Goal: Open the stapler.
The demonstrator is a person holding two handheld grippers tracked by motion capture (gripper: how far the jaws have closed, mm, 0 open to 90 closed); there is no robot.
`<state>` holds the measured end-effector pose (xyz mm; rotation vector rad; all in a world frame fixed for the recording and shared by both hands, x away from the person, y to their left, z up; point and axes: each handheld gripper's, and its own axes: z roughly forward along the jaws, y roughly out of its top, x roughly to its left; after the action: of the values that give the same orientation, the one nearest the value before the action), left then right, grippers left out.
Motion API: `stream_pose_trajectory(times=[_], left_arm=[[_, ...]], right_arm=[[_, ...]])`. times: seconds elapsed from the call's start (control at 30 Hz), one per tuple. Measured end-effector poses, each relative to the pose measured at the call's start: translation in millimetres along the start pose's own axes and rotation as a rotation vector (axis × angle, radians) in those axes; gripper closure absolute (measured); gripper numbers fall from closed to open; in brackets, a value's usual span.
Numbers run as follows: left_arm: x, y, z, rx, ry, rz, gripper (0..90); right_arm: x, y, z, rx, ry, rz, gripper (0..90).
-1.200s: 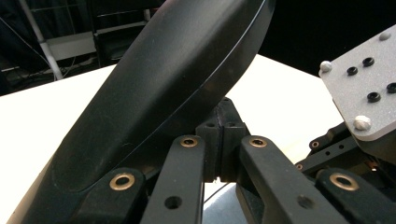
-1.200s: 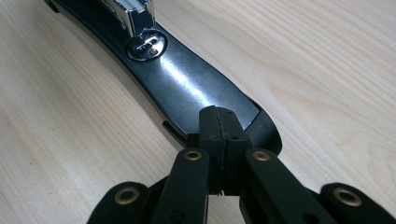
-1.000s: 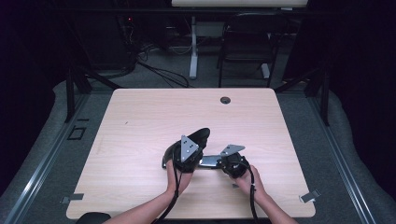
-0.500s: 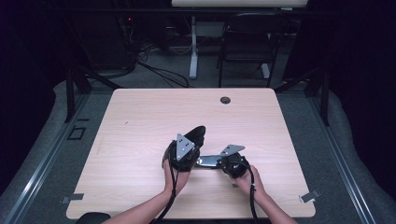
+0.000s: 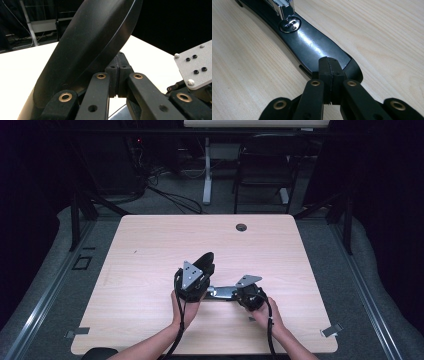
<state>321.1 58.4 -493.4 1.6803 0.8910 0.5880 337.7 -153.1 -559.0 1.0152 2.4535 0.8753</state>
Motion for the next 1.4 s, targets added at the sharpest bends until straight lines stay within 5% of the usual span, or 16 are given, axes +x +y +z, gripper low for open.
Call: stream_pose_trajectory(times=[1.4], left_arm=[[16.1, 15.5, -21.2, -0.068, 0.036, -0.039, 90.0]], right_arm=[[0.5, 0.2, 0.6, -0.005, -0.003, -0.007, 90.0]])
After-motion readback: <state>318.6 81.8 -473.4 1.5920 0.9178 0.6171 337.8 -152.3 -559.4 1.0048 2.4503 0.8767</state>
